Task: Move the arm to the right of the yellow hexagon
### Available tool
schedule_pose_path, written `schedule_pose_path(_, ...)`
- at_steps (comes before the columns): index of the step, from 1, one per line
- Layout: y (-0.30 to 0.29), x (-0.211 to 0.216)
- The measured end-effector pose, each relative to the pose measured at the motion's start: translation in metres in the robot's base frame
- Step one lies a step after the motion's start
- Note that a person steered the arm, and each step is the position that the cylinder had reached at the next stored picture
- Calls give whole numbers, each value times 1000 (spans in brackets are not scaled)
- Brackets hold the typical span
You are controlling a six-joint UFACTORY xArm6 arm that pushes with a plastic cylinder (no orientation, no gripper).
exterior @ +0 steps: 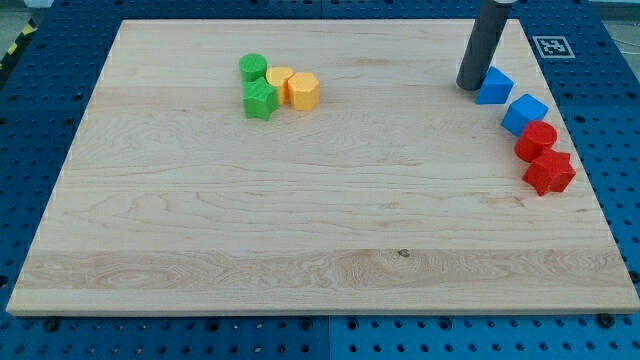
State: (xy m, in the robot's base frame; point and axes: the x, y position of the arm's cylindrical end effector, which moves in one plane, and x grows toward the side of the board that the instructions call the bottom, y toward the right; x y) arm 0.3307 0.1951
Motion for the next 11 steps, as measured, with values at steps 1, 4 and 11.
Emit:
schedule_pose_path(1, 7, 0)
schedule_pose_path(4, 19, 10)
schedule_pose_path(11, -86, -8)
